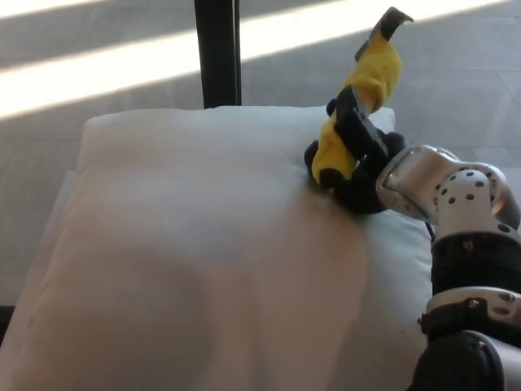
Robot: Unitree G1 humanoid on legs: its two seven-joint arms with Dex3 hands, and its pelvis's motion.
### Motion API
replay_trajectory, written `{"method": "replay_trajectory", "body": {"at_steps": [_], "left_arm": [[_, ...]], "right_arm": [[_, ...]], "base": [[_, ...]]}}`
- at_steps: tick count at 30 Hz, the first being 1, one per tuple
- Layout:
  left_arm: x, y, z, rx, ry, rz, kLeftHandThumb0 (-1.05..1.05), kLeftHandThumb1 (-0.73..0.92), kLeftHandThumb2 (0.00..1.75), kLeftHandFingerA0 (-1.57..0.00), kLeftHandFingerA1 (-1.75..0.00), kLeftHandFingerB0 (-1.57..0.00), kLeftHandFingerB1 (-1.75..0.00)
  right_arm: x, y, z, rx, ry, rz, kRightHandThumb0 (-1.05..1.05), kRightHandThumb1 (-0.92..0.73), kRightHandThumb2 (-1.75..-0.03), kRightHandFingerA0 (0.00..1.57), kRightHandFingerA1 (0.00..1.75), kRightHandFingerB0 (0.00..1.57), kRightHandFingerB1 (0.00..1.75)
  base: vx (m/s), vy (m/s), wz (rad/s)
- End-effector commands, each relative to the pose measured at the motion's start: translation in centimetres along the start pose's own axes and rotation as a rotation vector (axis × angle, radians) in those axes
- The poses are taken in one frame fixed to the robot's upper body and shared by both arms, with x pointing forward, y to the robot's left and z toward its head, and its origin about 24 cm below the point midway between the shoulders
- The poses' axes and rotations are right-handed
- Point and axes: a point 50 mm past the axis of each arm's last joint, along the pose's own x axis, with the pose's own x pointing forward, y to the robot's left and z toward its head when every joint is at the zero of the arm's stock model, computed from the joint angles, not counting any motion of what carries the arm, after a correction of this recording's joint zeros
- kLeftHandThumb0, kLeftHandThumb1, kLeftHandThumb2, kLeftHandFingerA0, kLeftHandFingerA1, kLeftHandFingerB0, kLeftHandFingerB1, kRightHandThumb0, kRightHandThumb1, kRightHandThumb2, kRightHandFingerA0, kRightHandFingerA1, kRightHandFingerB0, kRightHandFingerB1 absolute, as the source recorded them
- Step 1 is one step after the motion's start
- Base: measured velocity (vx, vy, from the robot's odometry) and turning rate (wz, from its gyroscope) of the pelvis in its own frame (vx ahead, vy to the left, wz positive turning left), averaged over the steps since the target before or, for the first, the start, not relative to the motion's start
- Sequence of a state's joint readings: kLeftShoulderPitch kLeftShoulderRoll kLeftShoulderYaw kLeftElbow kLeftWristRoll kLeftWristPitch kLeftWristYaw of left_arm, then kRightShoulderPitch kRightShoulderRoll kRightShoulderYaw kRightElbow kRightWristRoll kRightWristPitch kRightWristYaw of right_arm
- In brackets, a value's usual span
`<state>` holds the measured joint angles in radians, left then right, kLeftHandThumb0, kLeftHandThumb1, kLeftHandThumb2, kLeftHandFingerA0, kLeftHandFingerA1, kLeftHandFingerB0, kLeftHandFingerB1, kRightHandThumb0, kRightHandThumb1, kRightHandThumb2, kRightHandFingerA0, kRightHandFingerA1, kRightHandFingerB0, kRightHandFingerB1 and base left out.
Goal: A hammer is kept on the right hand side and a pillow is kept on the left hand side on the desk infront of the robot and the robot uses its right hand to pick up the hammer and makes a downward swinging motion to hit the pillow
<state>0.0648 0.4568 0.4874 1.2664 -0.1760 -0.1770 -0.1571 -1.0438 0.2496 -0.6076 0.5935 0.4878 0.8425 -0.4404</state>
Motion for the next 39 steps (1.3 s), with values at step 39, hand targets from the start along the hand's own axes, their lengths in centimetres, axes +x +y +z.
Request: {"method": "replay_trajectory", "body": {"at_steps": [39], "left_arm": [[0.2,3.0,4.1,-0.038,-0.08,0.057,-0.61,0.75,0.62,-0.72,-0.57,-0.55,-0.52]], "right_arm": [[-0.5,-6.1,-9.8,-0.156,0.334,-0.184,-0.46,-0.92,-0.7,1.09,1.75,0.66,1.49]], "base": [[0.0,0.0,0.0]]}}
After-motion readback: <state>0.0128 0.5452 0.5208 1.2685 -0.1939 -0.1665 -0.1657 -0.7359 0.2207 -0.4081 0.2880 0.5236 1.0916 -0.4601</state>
